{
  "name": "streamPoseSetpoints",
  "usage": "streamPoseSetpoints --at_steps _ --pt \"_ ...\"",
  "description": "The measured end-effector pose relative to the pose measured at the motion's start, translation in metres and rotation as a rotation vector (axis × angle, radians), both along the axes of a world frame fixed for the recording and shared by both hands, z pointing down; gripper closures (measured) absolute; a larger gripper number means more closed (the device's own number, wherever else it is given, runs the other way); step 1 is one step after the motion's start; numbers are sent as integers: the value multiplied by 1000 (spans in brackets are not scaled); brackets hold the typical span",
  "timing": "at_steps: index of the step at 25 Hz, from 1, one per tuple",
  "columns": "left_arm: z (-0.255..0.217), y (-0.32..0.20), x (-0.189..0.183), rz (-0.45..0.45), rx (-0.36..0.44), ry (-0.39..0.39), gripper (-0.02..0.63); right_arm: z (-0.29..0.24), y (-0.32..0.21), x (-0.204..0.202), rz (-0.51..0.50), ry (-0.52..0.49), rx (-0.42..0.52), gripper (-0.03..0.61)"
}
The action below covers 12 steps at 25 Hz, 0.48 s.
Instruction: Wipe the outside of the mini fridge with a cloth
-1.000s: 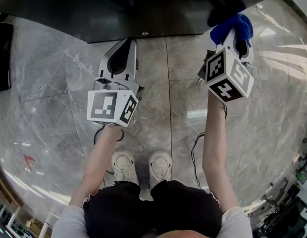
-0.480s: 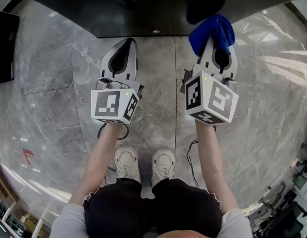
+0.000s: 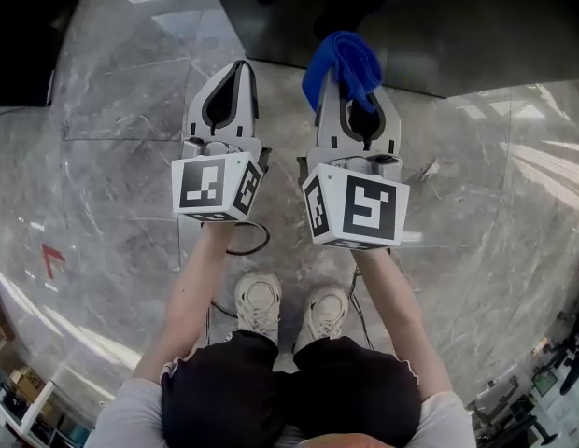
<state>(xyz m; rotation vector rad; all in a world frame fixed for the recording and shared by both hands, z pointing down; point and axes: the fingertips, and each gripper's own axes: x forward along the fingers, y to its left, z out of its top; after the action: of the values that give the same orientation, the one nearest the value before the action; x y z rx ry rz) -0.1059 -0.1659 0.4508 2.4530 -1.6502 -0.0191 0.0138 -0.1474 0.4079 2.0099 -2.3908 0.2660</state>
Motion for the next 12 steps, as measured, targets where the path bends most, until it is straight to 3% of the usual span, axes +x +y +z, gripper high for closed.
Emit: streamPoseSetpoints --at_steps 6,12 --pt "13 -2 -47 -64 -14 -25 611 20 -18 -68 -117 101 75 513" --pt "25 -2 -72 -95 -32 -44 611 51 -32 -102 -153 97 50 514"
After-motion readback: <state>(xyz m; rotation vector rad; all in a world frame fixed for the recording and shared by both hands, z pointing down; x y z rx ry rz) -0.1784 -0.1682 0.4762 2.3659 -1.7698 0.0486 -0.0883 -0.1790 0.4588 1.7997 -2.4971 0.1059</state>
